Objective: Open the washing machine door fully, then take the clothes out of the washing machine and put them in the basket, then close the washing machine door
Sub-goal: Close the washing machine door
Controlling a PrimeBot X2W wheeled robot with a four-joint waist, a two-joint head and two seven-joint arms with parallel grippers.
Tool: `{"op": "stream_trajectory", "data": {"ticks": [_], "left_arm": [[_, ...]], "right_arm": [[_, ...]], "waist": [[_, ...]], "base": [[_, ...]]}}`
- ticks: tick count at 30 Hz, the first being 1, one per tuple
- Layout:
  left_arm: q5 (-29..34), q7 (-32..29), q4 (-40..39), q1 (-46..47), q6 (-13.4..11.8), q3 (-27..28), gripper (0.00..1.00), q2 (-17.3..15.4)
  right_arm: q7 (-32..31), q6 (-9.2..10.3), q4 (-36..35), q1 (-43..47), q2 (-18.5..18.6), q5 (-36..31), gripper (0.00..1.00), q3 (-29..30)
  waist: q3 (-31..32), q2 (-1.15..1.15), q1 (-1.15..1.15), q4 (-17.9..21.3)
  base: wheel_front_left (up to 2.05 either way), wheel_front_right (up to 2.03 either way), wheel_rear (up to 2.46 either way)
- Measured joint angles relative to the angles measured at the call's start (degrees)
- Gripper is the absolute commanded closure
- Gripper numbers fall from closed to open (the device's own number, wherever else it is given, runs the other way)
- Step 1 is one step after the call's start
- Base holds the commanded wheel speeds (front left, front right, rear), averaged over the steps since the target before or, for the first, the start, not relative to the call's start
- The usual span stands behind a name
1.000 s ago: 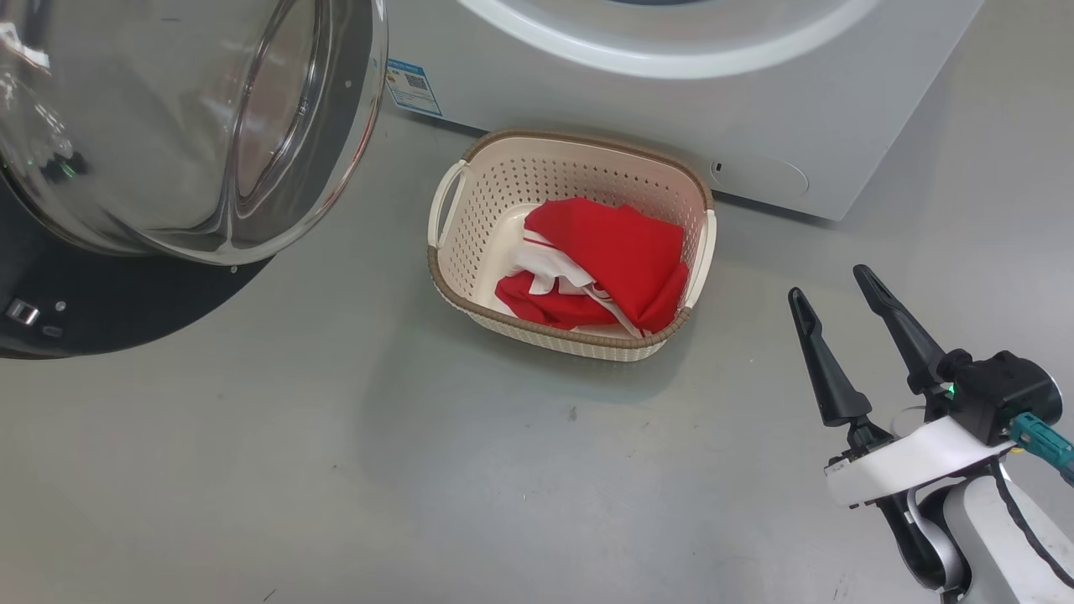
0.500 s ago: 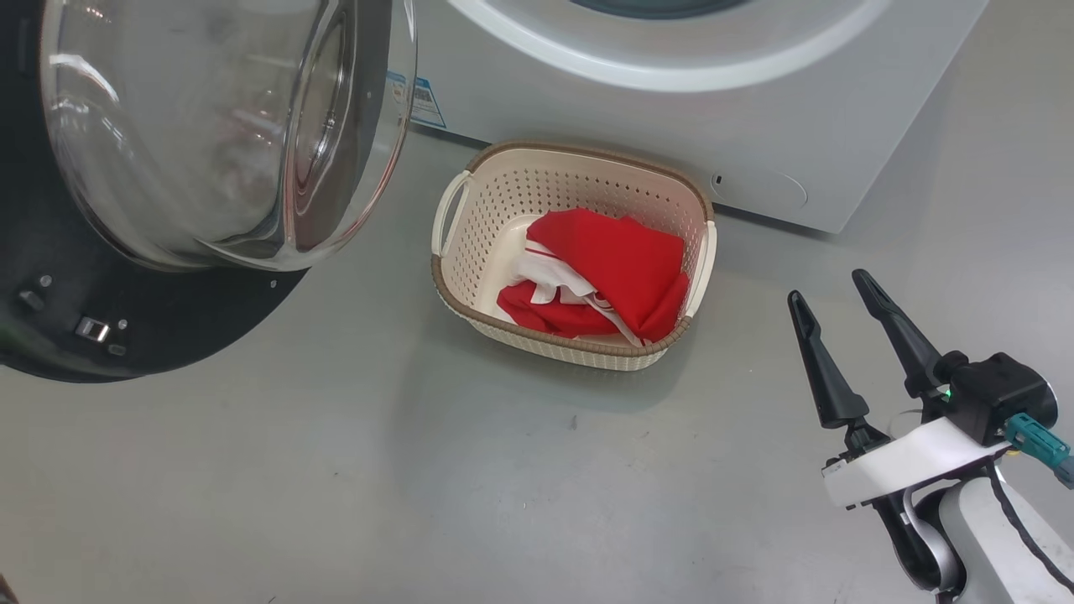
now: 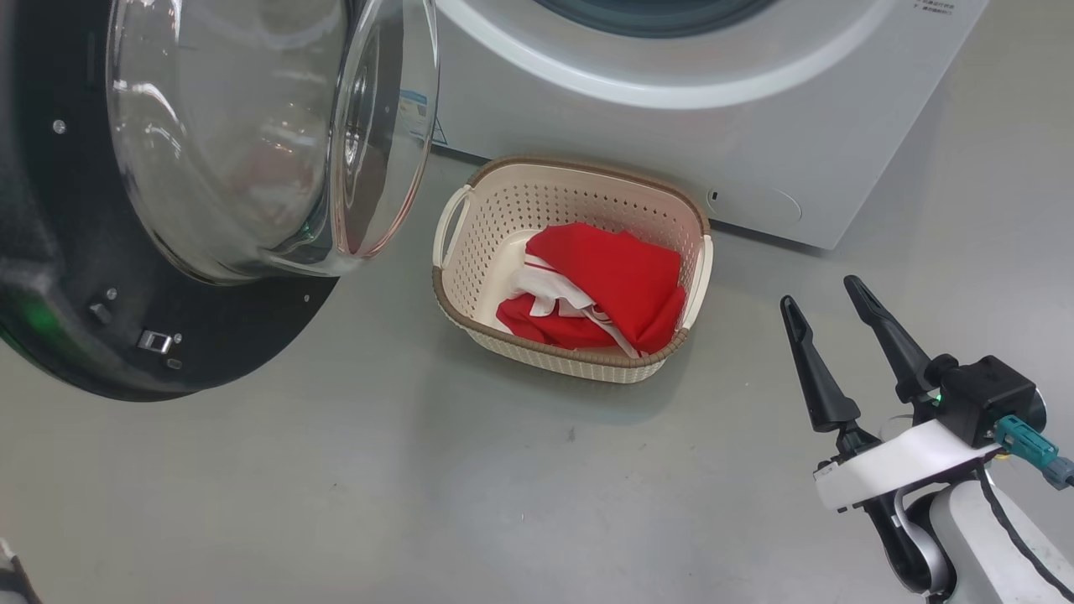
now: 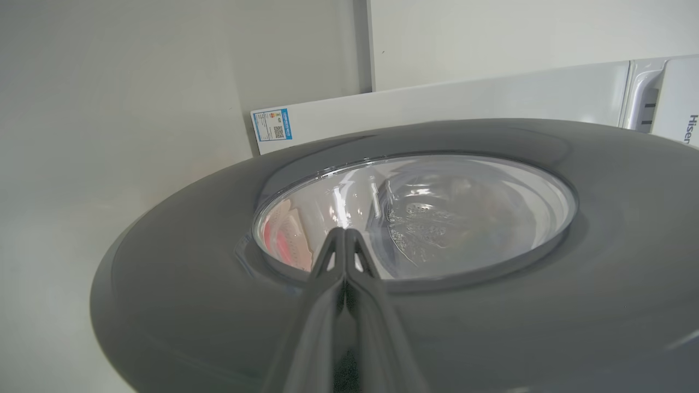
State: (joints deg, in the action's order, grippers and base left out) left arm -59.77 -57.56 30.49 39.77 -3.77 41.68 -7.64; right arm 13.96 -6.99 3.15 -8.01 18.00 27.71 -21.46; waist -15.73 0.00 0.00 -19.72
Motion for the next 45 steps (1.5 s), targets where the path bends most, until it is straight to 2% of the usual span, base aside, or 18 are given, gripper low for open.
{"op": "stream_trajectory", "data": {"ticks": [14, 26, 35, 40, 45], "left_arm": [[-4.6, -8.8, -5.1, -4.9, 3.6, -2.8, 1.00, 5.3], [-7.7, -15.0, -10.7, -9.0, 4.8, -7.1, 1.00, 6.6], [-12.2, -16.6, -14.6, -11.5, 4.8, -9.3, 1.00, 6.9], [-20.1, -16.5, -14.4, -12.9, 2.9, -12.2, 1.00, 6.7], [-24.1, -15.5, -14.5, -14.4, 2.0, -16.3, 1.00, 6.7]], "right_arm": [[0.2, 0.00, 1.1, 0.0, -1.1, 0.0, 0.00, 0.0], [0.3, 0.00, 1.7, 0.0, -1.6, 0.0, 0.00, 0.0], [0.3, 0.00, 2.0, 0.0, -2.0, 0.0, 0.00, -0.4], [0.3, 0.00, 2.5, 0.0, -2.8, 0.0, 0.00, -1.4], [0.3, 0.00, 2.6, 0.0, -2.8, 0.0, 0.00, -1.4]], "waist": [[1.7, 0.00, 0.00, 0.2], [2.6, 0.00, 0.00, 0.4], [2.9, 0.00, 0.00, 1.0], [3.2, 0.00, 0.00, 2.0], [3.5, 0.00, 0.00, 2.8]], "base": [[0.00, 0.00, 0.00], [0.00, 0.00, 0.00], [0.00, 0.00, 0.00], [0.00, 0.00, 0.00], [0.00, 0.00, 0.00]]}}
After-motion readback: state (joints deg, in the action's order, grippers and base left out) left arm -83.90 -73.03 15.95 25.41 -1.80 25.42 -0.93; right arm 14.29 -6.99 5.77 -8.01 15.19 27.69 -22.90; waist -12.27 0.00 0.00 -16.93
